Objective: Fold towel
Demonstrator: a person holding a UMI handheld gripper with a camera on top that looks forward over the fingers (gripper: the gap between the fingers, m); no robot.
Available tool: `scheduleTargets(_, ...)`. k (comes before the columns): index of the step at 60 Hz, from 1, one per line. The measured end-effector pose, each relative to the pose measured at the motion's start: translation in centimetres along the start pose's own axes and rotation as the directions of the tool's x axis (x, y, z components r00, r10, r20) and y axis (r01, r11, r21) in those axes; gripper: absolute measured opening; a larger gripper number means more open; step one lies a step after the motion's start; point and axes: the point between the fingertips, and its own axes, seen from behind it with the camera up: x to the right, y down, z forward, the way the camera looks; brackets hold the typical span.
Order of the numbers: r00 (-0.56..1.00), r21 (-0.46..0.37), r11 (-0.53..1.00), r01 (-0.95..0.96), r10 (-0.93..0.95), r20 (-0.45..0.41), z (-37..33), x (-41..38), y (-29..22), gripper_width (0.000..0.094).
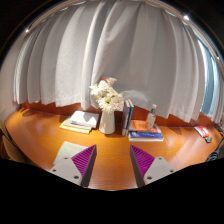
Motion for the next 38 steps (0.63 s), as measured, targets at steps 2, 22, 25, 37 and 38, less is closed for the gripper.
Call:
scheduleTargets(2, 1.0, 0.005, 1.0, -0.009, 0.009, -0.01, -0.6, 0.8, -0.3, 0.0647)
scheduleTargets(22, 0.998, -0.009, 0.998, -0.064, 0.064, -0.03, -4.4, 4.0, 1.6, 0.065)
scheduleTargets(25, 0.997, -0.015, 0.997, -0.072, 0.072, -0.03, -4.6, 4.0, 2.0, 0.0648)
scheduleTargets(37, 0.995, -0.024, 0.995, -0.096, 0.096, -0.025, -5.5, 4.1, 2.9, 0.0648)
scheduleTargets(38, 0.995, -0.025, 0.995, -0.095, 0.095, -0.025, -5.5, 4.0, 2.9, 0.0649)
